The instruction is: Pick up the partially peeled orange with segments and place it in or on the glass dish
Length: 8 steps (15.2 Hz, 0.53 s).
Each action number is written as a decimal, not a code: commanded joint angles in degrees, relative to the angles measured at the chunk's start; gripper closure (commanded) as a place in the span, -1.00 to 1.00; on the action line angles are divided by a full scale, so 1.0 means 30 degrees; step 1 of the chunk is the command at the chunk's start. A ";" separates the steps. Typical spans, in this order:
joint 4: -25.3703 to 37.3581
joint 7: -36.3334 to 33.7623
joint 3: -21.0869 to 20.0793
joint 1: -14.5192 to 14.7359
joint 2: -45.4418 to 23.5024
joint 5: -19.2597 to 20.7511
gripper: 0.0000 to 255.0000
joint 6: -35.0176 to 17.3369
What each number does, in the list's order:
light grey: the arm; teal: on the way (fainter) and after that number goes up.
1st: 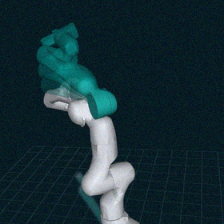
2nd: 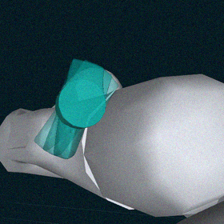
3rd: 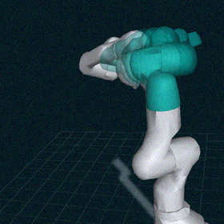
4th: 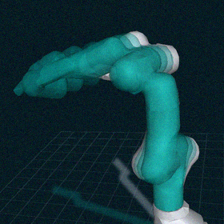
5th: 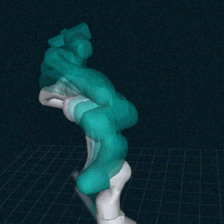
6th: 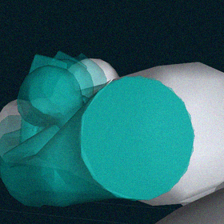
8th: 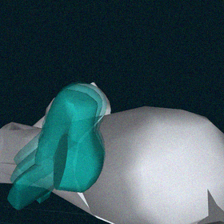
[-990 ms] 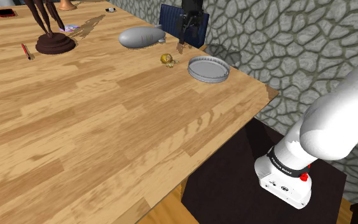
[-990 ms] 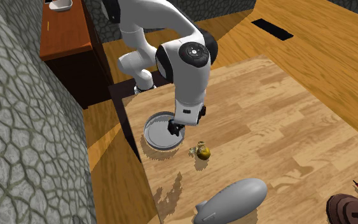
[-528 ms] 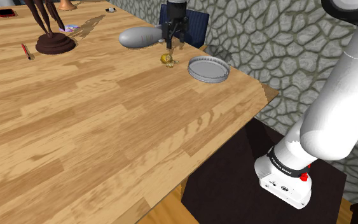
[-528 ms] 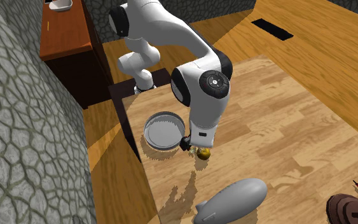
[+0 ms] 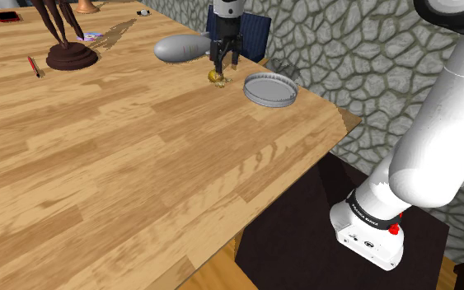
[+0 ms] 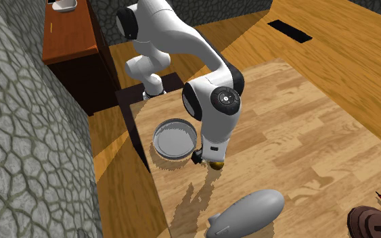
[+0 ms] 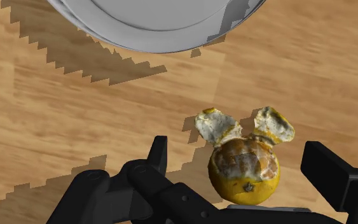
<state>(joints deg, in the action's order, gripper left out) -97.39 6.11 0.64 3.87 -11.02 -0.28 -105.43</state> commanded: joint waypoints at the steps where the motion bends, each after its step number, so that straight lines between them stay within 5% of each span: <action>1: -0.0034 0.0003 0.0001 -0.0001 0.0000 -0.0001 -1.00 -0.0041; 5: -0.0031 0.0003 0.0001 -0.0001 0.0000 -0.0001 -1.00 -0.0038; 6: -0.0031 0.0003 0.0001 -0.0001 0.0000 -0.0001 1.00 -0.0038; 8: -0.0031 0.0003 0.0001 -0.0001 0.0000 -0.0001 1.00 -0.0038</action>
<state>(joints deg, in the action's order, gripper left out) -97.48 6.12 0.64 3.87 -11.02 -0.28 -105.54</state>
